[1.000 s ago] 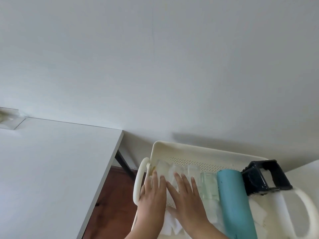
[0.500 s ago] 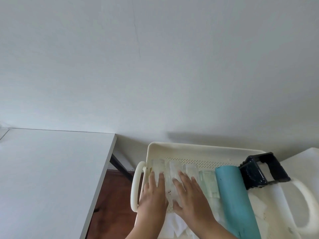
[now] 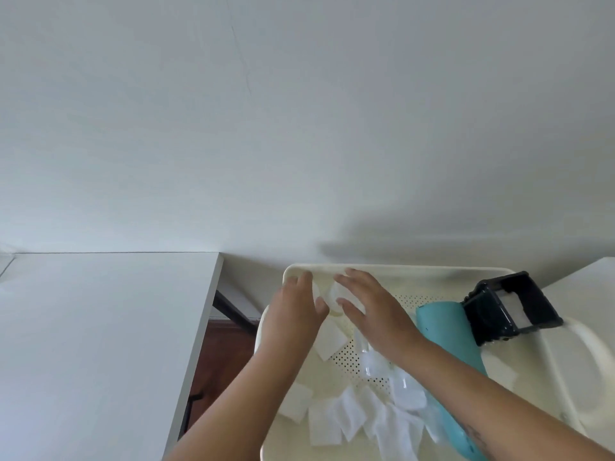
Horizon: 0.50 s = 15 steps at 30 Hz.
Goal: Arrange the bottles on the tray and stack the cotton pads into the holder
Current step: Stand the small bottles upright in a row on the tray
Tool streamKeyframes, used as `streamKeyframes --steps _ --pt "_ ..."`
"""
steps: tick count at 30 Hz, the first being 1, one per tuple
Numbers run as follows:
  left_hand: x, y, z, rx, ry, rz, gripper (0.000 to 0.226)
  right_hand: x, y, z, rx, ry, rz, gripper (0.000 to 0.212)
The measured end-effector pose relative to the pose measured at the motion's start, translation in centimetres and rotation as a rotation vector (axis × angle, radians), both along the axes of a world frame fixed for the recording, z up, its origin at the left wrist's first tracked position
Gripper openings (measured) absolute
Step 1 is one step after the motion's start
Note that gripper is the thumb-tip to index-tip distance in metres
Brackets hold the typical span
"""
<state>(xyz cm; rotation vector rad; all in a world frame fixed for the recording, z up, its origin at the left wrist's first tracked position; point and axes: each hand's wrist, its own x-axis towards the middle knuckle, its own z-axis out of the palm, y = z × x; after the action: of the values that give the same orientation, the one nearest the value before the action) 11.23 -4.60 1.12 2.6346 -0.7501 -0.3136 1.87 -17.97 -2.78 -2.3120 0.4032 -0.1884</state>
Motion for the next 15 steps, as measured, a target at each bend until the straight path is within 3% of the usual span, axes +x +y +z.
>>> streamKeyframes --steps 10,15 --pt "7.0 1.8 0.5 0.069 0.205 -0.321 0.061 0.7 -0.8 0.3 0.056 0.164 0.103 0.055" --pt "7.8 2.4 -0.4 -0.038 0.222 -0.347 0.055 1.0 -0.6 0.3 0.075 0.121 0.051 0.052"
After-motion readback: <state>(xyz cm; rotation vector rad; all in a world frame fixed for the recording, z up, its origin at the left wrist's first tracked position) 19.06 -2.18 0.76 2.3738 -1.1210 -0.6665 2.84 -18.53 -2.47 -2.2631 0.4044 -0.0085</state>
